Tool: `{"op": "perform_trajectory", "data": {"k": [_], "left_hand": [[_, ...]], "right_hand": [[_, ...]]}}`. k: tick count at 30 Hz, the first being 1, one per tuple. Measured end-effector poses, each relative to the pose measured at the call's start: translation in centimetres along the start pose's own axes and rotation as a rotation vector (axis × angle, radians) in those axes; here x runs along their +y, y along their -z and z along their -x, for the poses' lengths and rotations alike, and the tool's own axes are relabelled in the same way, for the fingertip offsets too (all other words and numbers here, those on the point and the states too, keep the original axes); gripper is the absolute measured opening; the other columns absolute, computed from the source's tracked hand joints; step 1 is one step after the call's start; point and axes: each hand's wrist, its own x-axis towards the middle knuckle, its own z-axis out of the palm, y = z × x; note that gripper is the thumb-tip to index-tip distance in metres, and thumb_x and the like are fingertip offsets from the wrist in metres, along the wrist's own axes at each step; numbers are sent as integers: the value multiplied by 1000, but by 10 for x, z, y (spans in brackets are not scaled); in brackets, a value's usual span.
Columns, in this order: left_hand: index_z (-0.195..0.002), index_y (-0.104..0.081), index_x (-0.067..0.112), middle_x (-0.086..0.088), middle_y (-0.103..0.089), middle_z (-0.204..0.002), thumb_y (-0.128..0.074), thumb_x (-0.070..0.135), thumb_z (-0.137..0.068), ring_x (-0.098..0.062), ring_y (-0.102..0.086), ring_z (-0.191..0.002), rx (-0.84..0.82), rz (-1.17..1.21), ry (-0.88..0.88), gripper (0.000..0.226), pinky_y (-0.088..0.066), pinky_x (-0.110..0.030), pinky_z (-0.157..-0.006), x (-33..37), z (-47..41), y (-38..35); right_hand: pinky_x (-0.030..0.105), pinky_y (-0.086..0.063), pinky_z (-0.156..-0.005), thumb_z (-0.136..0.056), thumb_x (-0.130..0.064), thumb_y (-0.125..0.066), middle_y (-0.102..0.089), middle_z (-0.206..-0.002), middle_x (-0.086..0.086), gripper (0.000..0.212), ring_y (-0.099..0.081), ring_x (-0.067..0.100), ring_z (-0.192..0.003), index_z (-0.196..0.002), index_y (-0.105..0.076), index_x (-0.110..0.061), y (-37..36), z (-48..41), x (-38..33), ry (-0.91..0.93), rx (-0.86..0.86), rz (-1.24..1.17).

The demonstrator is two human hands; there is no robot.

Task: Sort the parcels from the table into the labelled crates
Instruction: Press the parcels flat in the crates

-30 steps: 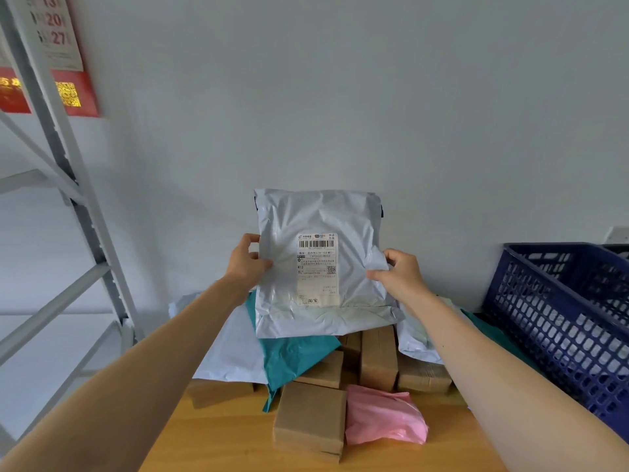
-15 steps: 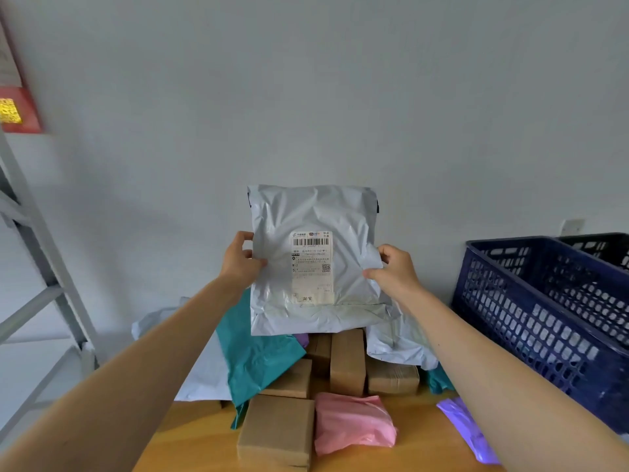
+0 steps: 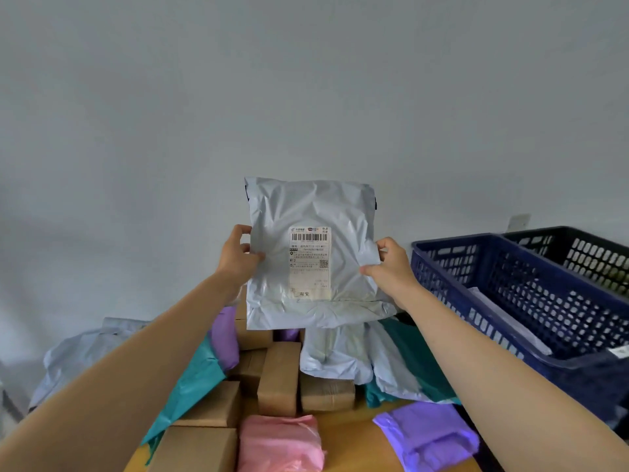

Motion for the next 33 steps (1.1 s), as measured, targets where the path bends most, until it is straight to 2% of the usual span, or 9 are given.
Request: {"op": "perform_trajectory", "data": {"k": [7, 10, 13, 18, 22, 30, 33], "left_hand": [[-112, -46, 21, -7, -65, -88, -55, -8, -87, -16, -61, -67, -29, -10, -23, 40, -49, -19, -49, 28, -6, -101], [-113, -46, 21, -5, -65, -87, -56, -8, -87, -15, -62, -68, -81, 4, -31, 39, -47, -17, -47, 42, -13, -150], [-114, -47, 22, -6, -65, -90, -57, -6, -87, -17, -63, -73, -152, 4, -33, 40, -48, -22, -54, 49, -20, -192], [-112, -48, 23, -4, -64, -89, -55, -6, -88, -14, -62, -72, -247, 23, -43, 39, -47, -16, -49, 52, -32, -252], [-113, -48, 23, -6, -64, -92, -56, -6, -88, -18, -63, -77, -343, 34, -40, 39, -48, -21, -55, 49, -42, -292], [-111, -49, 21, -8, -63, -88, -52, -8, -88, -21, -61, -76, -514, 74, -88, 37, -54, -30, -64, 63, -53, -365], [-110, -48, 18, -8, -63, -86, -50, -10, -87, -22, -60, -73, -559, 89, -97, 37, -51, -26, -56, 68, -46, -393]], "right_hand": [[17, -38, -61, -79, 4, -70, -45, -94, -6, 47, -48, 3, -80, -110, -38, -12, 92, -34, 31, 0, 5, 66], [16, -36, -60, -78, 4, -70, -44, -93, -6, 48, -46, 3, -80, -109, -38, -14, 137, -49, 47, -10, 49, 96], [16, -36, -59, -78, 3, -70, -43, -92, -8, 47, -45, 2, -79, -108, -38, -15, 173, -59, 64, -40, 111, 113], [13, -39, -49, -79, 6, -68, -44, -90, -10, 47, -47, 2, -75, -108, -38, -16, 212, -65, 92, -104, 210, 119], [11, -39, -49, -79, 6, -67, -46, -90, -6, 45, -48, 3, -74, -106, -38, -16, 236, -63, 108, -147, 289, 143], [26, -38, -58, -79, 5, -63, -44, -83, -3, 42, -45, 9, -71, -100, -34, -15, 283, -62, 128, -198, 404, 262], [28, -39, -60, -80, 6, -61, -42, -84, -2, 42, -44, 10, -73, -99, -30, -15, 307, -60, 136, -200, 412, 292]]}}
